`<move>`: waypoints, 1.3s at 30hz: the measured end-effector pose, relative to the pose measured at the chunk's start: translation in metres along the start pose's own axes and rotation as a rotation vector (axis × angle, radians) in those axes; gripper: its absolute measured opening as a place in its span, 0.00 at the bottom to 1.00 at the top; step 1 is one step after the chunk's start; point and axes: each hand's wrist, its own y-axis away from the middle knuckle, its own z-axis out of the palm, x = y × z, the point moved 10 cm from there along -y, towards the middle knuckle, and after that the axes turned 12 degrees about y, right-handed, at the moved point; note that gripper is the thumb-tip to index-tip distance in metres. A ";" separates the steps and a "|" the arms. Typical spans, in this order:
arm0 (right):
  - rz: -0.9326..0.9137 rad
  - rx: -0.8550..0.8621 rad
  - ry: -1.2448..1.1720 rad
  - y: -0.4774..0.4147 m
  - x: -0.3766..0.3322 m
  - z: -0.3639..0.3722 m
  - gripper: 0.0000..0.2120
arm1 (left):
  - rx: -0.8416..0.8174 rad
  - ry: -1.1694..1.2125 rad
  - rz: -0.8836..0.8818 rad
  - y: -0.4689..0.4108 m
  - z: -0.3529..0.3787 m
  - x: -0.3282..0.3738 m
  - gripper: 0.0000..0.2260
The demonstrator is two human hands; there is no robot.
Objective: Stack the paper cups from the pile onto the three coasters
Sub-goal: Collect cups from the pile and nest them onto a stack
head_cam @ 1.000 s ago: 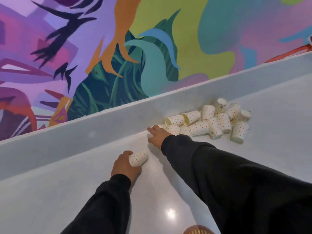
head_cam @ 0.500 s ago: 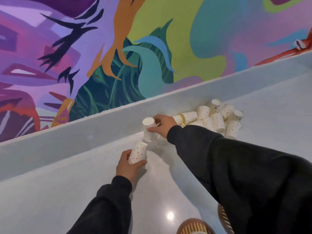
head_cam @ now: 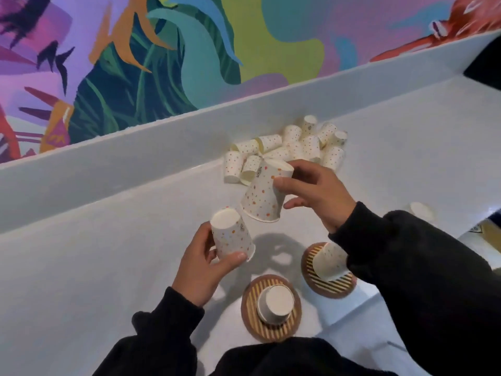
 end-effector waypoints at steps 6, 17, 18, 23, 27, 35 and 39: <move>-0.028 0.045 -0.102 0.051 0.022 -0.001 0.22 | -0.112 -0.217 0.022 0.048 0.047 0.003 0.36; -0.031 0.012 -0.125 0.073 0.053 -0.006 0.21 | -0.058 -0.446 -0.078 0.069 0.074 -0.057 0.33; -0.022 0.006 -0.130 0.074 0.056 -0.006 0.22 | -0.046 -0.454 -0.095 0.069 0.072 -0.065 0.34; -0.038 -0.030 -0.024 0.083 0.067 -0.007 0.25 | -0.032 -0.466 -0.157 0.069 0.076 -0.096 0.35; -0.020 -0.113 0.090 0.092 0.080 0.003 0.24 | -0.012 -0.460 -0.178 0.071 0.080 -0.107 0.36; -0.014 -0.203 0.190 0.115 0.112 0.036 0.25 | 0.038 -0.482 -0.190 0.072 0.084 -0.117 0.38; -0.063 -0.207 0.263 0.123 0.123 0.053 0.26 | 0.043 -0.546 -0.203 0.072 0.080 -0.125 0.38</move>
